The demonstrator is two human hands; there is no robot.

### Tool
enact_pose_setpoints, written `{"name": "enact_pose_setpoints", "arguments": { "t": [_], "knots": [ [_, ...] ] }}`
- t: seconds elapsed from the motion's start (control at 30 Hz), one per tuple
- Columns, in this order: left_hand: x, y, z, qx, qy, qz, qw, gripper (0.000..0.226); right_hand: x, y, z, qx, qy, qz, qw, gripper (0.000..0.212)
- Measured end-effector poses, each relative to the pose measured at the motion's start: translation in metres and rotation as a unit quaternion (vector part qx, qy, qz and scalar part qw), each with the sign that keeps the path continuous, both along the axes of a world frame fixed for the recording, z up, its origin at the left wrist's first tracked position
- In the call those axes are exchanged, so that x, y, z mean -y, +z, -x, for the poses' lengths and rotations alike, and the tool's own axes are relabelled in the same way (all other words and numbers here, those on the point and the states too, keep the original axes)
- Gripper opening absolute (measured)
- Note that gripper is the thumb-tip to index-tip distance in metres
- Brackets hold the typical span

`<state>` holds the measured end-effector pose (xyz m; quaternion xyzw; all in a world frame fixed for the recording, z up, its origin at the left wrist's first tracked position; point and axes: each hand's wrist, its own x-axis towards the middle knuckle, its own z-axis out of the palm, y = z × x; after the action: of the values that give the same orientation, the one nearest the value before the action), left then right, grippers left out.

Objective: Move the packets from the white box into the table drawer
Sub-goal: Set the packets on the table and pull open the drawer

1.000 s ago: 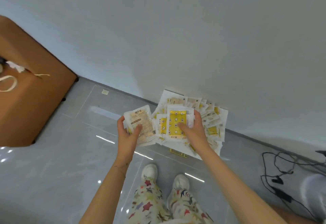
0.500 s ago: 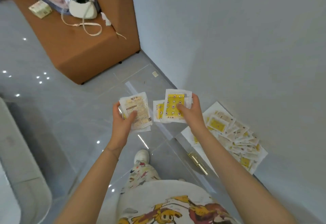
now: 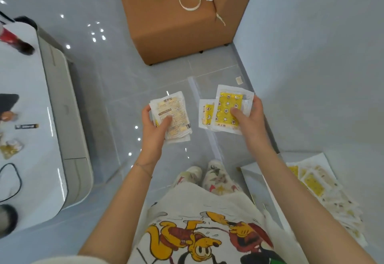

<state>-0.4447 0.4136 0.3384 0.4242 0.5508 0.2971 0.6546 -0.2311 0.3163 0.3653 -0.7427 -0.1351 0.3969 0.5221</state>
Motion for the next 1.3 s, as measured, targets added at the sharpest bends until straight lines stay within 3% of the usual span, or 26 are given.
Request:
{"name": "enact_pose_setpoints", "arguments": {
  "t": [0.33,0.67,0.93,1.3],
  "knots": [
    [-0.068,-0.005,0.032,0.012,0.161,0.008,0.987,0.045,-0.144,-0.014,0.032,0.016,0.17,-0.009,0.985,0.056],
    [-0.098,0.009,0.061,0.016,0.356,0.002,0.934,0.048,-0.252,-0.002,0.063,0.0,0.327,-0.015,0.945,0.054],
    [-0.105,0.001,0.128,0.05,0.504,0.025,0.862,0.043,-0.33,0.001,0.155,-0.019,0.428,-0.027,0.903,0.052],
    [-0.153,-0.015,0.27,0.051,0.596,0.033,0.801,0.048,-0.435,-0.01,0.324,-0.001,0.551,-0.022,0.834,0.049]
  ]
}}
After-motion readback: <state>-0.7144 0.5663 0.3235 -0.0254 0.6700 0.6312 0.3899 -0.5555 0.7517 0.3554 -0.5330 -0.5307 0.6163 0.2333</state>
